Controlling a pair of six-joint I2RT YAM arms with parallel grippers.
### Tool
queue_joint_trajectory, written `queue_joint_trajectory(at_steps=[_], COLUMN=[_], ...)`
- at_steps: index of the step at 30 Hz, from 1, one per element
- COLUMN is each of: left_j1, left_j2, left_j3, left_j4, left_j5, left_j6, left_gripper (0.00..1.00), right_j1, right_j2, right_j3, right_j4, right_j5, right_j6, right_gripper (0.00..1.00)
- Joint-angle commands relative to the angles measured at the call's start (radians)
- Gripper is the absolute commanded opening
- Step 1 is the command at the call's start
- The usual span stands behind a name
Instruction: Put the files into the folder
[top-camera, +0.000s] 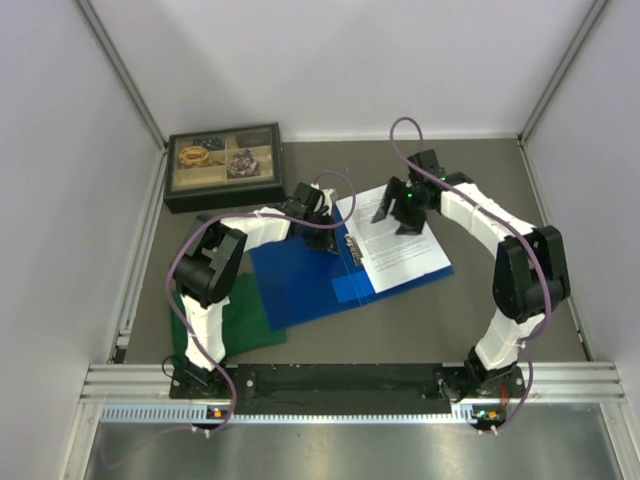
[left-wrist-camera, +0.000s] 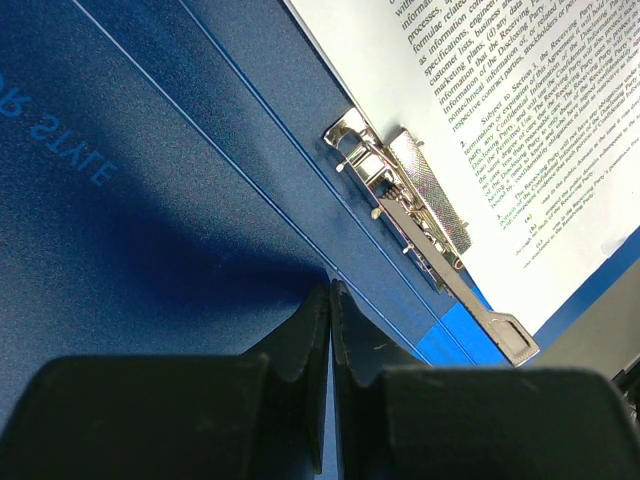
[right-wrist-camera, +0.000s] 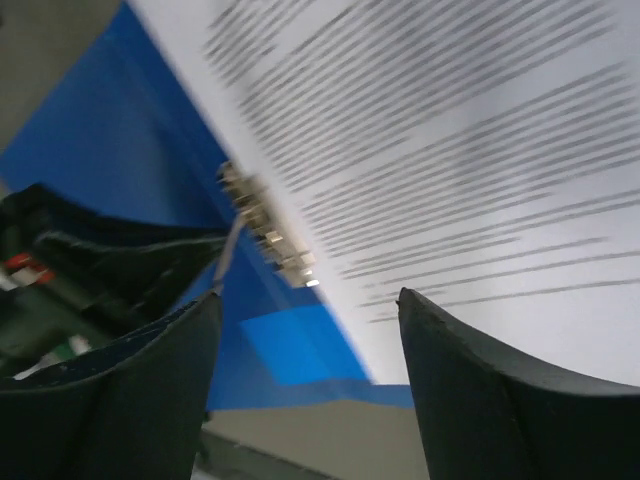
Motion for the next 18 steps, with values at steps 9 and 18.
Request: queue_joint_trajectory(at_steps=[9, 18], left_j1=[-0.01, -0.008], left_j2=[0.089, 0.085], left_j3=[-0.063, -0.066], left_j4=[-0.139, -0.134], left_j5=[-0.102, -0.1], left_j6=[0.051, 0.051], left_gripper=[0.07, 0.07], right_j1=[0.192, 0.196], right_j2=[0.091, 0.079], right_j3=[-0.06, -0.087], right_j4=[0.286, 0.234], right_j5=[-0.301, -0.241], right_j6=[0.556, 0.548], right_gripper=[0.43, 0.41])
